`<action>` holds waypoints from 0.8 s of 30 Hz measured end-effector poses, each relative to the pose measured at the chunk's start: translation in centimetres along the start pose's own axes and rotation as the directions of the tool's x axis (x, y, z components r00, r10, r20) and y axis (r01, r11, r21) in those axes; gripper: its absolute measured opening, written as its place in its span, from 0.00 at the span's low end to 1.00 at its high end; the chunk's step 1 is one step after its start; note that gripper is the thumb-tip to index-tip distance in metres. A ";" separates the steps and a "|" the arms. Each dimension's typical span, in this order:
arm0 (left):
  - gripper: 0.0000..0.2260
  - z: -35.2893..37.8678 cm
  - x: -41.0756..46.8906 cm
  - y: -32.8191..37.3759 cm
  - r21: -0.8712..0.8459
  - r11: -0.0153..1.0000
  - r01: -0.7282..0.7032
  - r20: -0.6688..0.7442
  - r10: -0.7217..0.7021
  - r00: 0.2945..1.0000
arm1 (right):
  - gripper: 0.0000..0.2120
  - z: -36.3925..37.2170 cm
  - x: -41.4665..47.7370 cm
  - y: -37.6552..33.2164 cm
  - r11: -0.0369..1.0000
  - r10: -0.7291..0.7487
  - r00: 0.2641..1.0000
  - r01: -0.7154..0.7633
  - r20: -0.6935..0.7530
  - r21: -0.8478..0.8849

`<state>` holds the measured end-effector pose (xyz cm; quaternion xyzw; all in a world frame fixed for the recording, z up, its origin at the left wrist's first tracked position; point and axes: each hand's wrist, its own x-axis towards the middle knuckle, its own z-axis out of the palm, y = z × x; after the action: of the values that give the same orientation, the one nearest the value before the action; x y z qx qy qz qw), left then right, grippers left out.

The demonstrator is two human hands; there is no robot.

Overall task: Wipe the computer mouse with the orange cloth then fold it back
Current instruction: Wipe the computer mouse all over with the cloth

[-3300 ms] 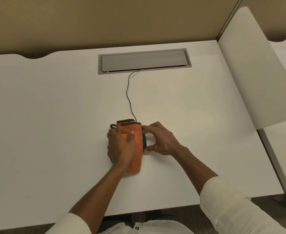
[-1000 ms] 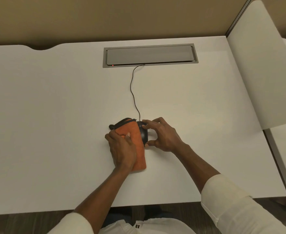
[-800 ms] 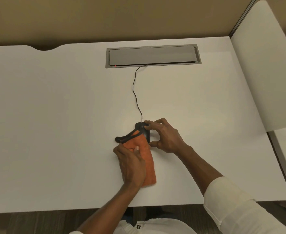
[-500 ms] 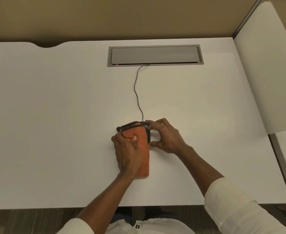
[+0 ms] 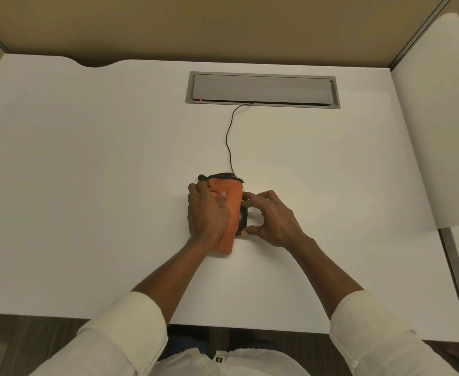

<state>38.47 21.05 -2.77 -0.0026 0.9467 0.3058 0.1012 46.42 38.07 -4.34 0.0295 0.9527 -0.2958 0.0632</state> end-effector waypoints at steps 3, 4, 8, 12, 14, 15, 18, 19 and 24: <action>0.20 0.3 -2.7 -0.6 -0.057 0.996 0.067 -0.055 -0.070 0.996 | 0.37 0.0 0.0 0.0 1.000 0.008 1.000 -0.008 -0.004 0.006; 0.20 0.5 -3.8 -0.9 -0.082 0.993 0.087 -0.069 -0.093 0.993 | 0.37 0.1 0.0 0.0 1.000 0.009 1.000 -0.009 -0.006 0.005; 0.20 1.6 -8.4 -1.7 -0.175 0.974 0.142 -0.071 -0.156 0.985 | 0.36 0.2 -0.1 0.2 1.000 0.004 1.000 -0.003 -0.014 0.012; 0.24 2.3 -10.1 -1.9 -0.232 0.956 0.178 -0.024 -0.189 0.982 | 0.35 0.3 0.0 0.3 1.000 0.000 1.000 0.001 -0.022 0.016; 0.24 2.2 -9.4 -1.8 -0.194 0.967 0.165 -0.042 -0.176 0.983 | 0.34 0.2 0.0 0.3 1.000 0.002 1.000 -0.002 -0.018 0.015; 0.24 2.1 -9.0 -1.8 -0.181 0.971 0.155 -0.055 -0.168 0.984 | 0.34 0.2 0.0 0.2 1.000 0.002 1.000 -0.002 -0.013 0.009; 0.21 1.7 -7.4 -1.6 -0.096 0.990 0.104 -0.108 -0.114 0.988 | 0.35 0.0 0.1 0.2 1.000 -0.002 1.000 0.002 -0.006 -0.010; 0.21 1.6 -6.8 -1.7 -0.069 0.992 0.102 -0.118 -0.110 0.987 | 0.35 0.0 0.2 0.1 1.000 0.003 1.000 -0.003 -0.004 -0.007; 0.21 1.0 -4.6 -2.4 -0.054 0.987 0.149 -0.153 -0.155 0.976 | 0.35 -0.2 0.1 0.0 1.000 0.009 1.000 -0.009 0.002 -0.004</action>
<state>43.28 19.42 -4.03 -0.1012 0.9420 0.3162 0.0495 46.31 38.23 -4.18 0.0334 0.9531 -0.2934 0.0658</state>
